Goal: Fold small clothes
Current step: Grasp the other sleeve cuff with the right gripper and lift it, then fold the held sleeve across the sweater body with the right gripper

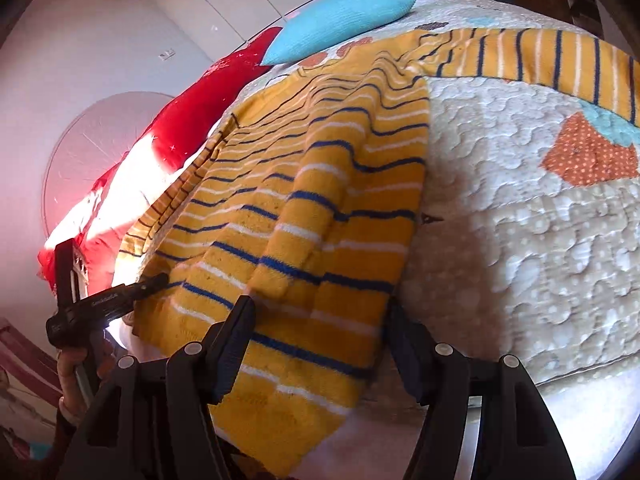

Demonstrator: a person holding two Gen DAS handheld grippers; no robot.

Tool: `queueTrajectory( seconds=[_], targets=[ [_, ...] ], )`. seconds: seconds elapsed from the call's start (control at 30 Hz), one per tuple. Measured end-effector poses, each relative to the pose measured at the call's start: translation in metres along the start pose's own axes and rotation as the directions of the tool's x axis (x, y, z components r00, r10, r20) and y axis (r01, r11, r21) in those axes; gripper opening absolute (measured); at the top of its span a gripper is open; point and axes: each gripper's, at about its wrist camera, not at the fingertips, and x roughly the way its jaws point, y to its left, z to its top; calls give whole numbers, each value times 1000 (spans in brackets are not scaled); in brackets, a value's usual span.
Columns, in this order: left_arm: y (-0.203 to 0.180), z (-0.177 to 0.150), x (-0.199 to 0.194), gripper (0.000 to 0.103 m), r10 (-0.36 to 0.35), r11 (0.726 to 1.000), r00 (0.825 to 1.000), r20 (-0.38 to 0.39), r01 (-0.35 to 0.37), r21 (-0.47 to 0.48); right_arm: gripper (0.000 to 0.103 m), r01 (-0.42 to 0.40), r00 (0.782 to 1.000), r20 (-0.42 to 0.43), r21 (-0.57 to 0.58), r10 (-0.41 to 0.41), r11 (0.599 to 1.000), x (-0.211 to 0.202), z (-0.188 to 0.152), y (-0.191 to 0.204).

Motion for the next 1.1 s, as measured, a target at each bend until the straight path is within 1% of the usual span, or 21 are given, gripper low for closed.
queueTrajectory(
  seconds=[0.07, 0.13, 0.2, 0.33, 0.43, 0.5, 0.57, 0.63, 0.67, 0.73, 0.77, 0.8, 0.83, 0.87, 0.9, 0.93, 0.97, 1.0, 1.07, 1.1],
  targets=[
    [3, -2, 0, 10, -14, 999, 1000, 8, 14, -40, 60, -17, 1000, -2, -4, 17, 1000, 4, -8, 5],
    [2, -4, -4, 9, -8, 999, 1000, 17, 9, -52, 19, -44, 999, -13, 13, 44, 999, 4, -14, 2],
    [-3, -6, -9, 8, 1, 999, 1000, 22, 1, -48, 16, -101, 995, -12, 79, 102, 992, 1, -13, -8],
    [-16, -14, -32, 8, -7, 1000, 999, 48, 9, -29, 13, -159, 987, 34, 140, 156, 977, -28, -12, -26],
    [-31, -30, -57, 8, 2, 1000, 997, 81, -4, 20, 11, -154, 987, 63, 129, 147, 980, -62, -17, -34],
    [-38, -43, -66, 8, 14, 999, 996, 90, -18, 44, 8, -128, 991, 66, 118, 121, 985, -78, -26, -37],
    [-39, -53, -66, 8, 51, 996, 996, 79, -56, 62, 9, -73, 997, 43, 101, 69, 992, -84, -38, -42],
    [-36, -58, -59, 9, 77, 994, 996, 53, -81, 72, 10, -30, 999, 47, 107, 25, 994, -90, -45, -50],
    [-33, -60, -59, 9, 87, 994, 995, 49, -90, 69, 10, -24, 998, 65, 128, 15, 991, -95, -45, -57],
    [-26, -62, -63, 10, 76, 995, 996, 56, -79, 56, 11, -12, 993, 117, 193, -11, 981, -108, -37, -77],
    [-24, -62, -68, 14, 74, 996, 995, 69, -78, 52, 13, 3, 989, 145, 223, -36, 975, -114, -30, -87],
    [-25, -60, -74, 18, 81, 995, 993, 91, -86, 54, 19, 23, 982, 174, 245, -68, 969, -121, -22, -97],
    [-26, -59, -80, 22, 90, 993, 989, 119, -98, 62, 29, 58, 972, 203, 263, -114, 963, -126, -12, -107],
    [-29, -58, -86, 38, 94, 992, 984, 151, -106, 70, 35, 101, 959, 227, 284, -170, 953, -130, -2, -117],
    [-31, -57, -92, 50, 93, 991, 979, 180, -108, 75, 42, 138, 945, 243, 314, -220, 939, -133, 7, -129],
    [-33, -56, -95, 54, 88, 991, 975, 202, -106, 78, 44, 155, 935, 249, 354, -253, 922, -135, 14, -143],
    [-35, -55, -97, 56, 79, 992, 974, 212, -99, 82, 44, 153, 930, 252, 400, -269, 904, -137, 21, -157],
    [-38, -53, -95, 56, 69, 992, 975, 211, -90, 89, 46, 139, 927, 257, 443, -274, 886, -139, 26, -171],
    [-44, -51, -89, 56, 62, 991, 980, 191, -83, 105, 56, 99, 914, 294, 506, -279, 857, -145, 37, -192],
    [-47, -50, -84, 56, 65, 990, 982, 178, -87, 114, 66, 96, 902, 312, 529, -298, 843, -148, 44, -199]
  ],
)
